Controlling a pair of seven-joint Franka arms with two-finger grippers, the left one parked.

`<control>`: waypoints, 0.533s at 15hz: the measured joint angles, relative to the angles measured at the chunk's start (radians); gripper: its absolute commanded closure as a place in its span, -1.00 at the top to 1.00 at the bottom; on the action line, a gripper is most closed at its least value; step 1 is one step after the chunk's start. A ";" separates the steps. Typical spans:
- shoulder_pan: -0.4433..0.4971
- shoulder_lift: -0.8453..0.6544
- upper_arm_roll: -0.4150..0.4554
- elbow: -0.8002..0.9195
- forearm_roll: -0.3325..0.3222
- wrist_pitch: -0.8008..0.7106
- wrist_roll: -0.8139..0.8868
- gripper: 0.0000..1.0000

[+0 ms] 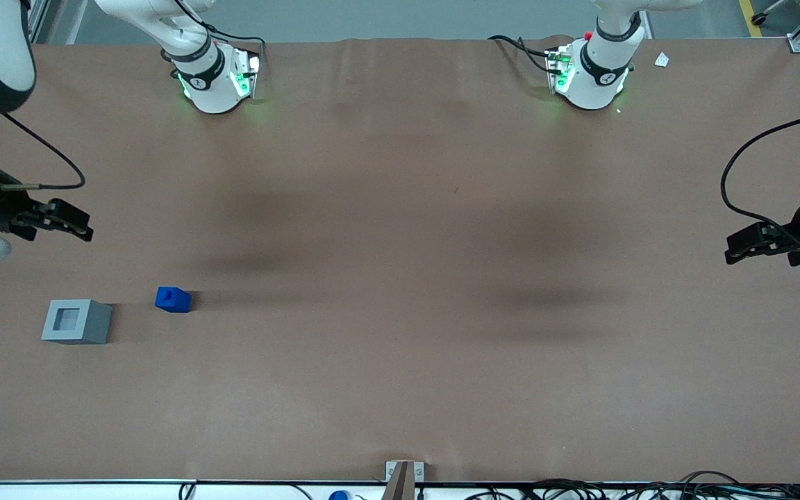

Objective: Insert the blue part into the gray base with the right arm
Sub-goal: 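Move the open right gripper toward the blue block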

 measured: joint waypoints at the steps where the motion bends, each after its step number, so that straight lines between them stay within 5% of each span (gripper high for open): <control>1: 0.000 0.013 0.000 0.000 0.000 0.005 0.000 1.00; 8: -0.008 0.057 -0.002 -0.019 0.000 0.007 0.000 1.00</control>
